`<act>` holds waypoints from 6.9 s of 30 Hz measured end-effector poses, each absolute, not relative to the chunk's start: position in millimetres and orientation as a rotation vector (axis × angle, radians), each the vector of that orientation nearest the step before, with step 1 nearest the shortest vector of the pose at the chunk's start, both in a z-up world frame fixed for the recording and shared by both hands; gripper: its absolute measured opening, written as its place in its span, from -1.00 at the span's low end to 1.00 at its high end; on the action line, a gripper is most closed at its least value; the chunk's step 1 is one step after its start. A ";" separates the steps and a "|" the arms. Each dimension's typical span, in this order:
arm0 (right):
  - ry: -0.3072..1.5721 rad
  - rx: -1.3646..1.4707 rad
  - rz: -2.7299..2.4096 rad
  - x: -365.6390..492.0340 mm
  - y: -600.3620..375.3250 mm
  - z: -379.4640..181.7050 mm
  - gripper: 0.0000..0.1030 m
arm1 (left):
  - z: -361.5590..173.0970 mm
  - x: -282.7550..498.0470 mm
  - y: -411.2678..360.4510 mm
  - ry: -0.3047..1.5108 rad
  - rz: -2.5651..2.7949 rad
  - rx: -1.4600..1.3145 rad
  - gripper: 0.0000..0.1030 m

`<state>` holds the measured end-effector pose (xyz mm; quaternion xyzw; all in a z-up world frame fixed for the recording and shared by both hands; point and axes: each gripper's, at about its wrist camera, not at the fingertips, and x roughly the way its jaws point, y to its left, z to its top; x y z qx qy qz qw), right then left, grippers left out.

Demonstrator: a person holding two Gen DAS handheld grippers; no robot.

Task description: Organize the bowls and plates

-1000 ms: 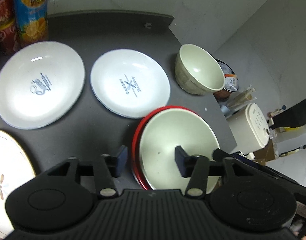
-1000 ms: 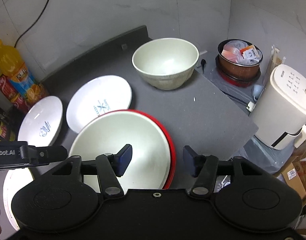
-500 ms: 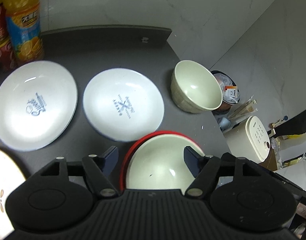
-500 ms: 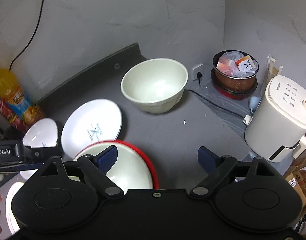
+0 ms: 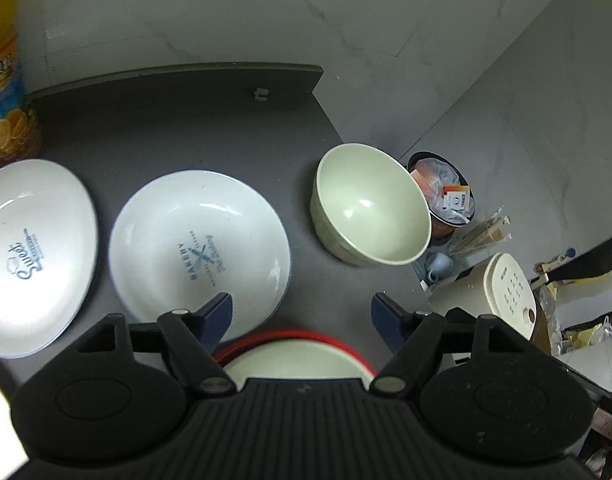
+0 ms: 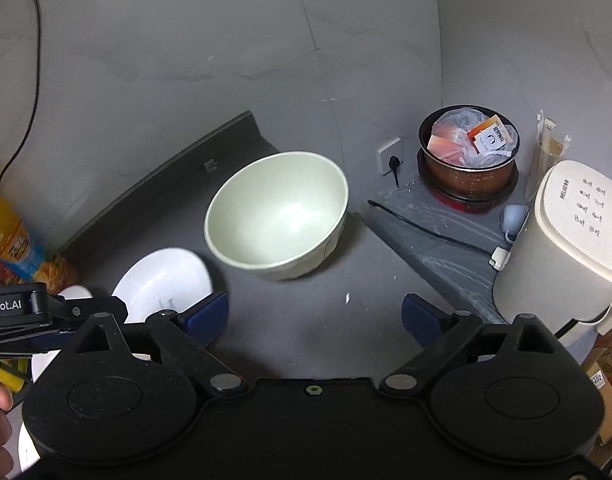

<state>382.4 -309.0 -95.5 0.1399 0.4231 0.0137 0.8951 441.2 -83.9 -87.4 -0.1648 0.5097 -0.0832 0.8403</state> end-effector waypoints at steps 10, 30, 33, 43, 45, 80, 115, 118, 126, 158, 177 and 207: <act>0.911 0.318 0.049 423.5 -327.6 -113.3 0.44 | -105.8 488.8 -106.9 1.086 -0.138 -0.350 0.44; 1.041 0.424 0.114 491.1 -331.6 -168.9 -0.21 | -161.1 550.5 -141.5 1.172 -0.089 -0.337 -0.12; 1.058 0.419 0.102 496.2 -328.6 -174.9 -0.22 | -169.5 553.3 -142.2 1.196 -0.066 -0.354 -0.25; 1.011 0.353 0.082 490.1 -323.2 -162.4 -0.53 | -166.2 548.2 -154.6 1.187 -0.088 -0.353 -0.71; 1.006 0.356 0.088 485.0 -324.6 -157.1 -0.53 | -160.4 543.0 -154.1 1.176 -0.106 -0.340 -0.71; 0.843 0.376 0.061 370.2 -287.1 -85.2 -0.53 | -83.5 429.7 -95.6 1.068 -0.205 -0.348 -0.71; 0.933 0.381 0.046 284.2 -250.9 -100.9 -0.51 | -101.6 341.9 -50.3 1.155 -0.256 -0.319 -0.69; 0.948 0.382 0.042 281.6 -249.1 -105.1 -0.50 | -106.2 340.1 -49.1 1.170 -0.253 -0.317 -0.69; 0.985 0.414 0.047 279.9 -249.5 -115.6 -0.42 | -111.8 338.5 -48.7 1.181 -0.233 -0.304 -0.64; 0.927 0.376 0.142 259.2 -240.0 -84.2 -0.45 | -67.5 307.4 13.2 1.082 -0.138 -0.308 0.12; 0.985 0.284 0.244 248.4 -199.2 -79.0 0.01 | -55.7 258.7 72.6 1.059 -0.017 -0.365 0.41; 1.040 -0.067 0.718 316.5 -64.8 -74.3 0.70 | -70.3 218.3 159.6 1.078 0.406 -0.559 0.52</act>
